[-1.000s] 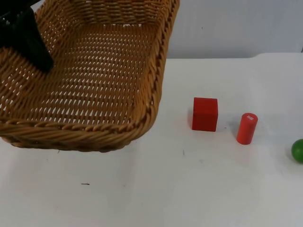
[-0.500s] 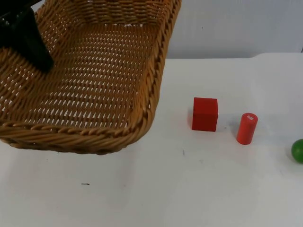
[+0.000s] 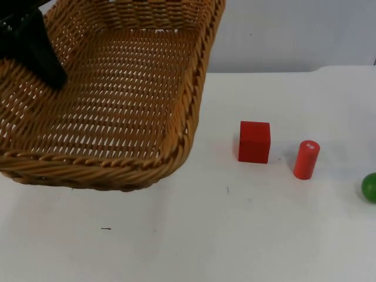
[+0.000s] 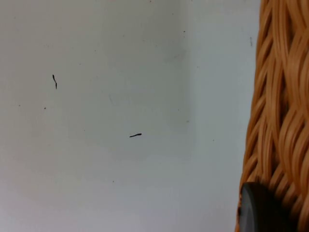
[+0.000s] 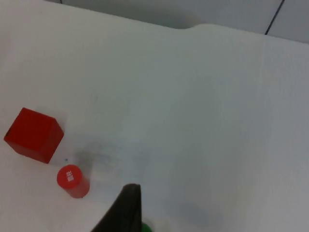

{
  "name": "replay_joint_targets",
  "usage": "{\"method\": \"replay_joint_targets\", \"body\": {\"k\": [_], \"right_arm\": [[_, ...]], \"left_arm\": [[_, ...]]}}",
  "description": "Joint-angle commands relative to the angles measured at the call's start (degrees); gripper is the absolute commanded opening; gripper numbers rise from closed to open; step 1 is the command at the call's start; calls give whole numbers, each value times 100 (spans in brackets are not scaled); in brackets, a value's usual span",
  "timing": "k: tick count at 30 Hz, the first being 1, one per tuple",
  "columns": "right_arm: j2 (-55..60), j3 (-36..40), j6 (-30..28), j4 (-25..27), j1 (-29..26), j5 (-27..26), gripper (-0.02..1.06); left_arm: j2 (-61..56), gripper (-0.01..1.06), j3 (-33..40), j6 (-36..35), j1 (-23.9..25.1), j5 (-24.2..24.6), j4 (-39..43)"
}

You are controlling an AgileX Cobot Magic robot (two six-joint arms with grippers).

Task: Pick up the basket with the left hand and place the object to the left of the red cylinder into the basket with the right hand.

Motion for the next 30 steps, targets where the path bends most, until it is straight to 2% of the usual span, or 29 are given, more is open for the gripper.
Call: {"method": "replay_joint_targets", "body": {"k": [1,8,16,26,30], "right_arm": [[254,-281,-61,27,-32,97,105],[1276,-1026,-61,17,-21,582,105],[2240,-1681,-109,27,113,825,105],[3482,-2394,-1397,12,885,857,105],[3905,-2606,-1734,12,1125,869,105]], "left_arm": [[-98,0,-5,27,-3,27,-235],[-98,0,-5,27,-3,27,-235],[-98,0,-5,27,-3,27,-235],[-98,0,-5,-101,-3,27,-245],[-98,0,-5,-127,-3,27,-245]]}}
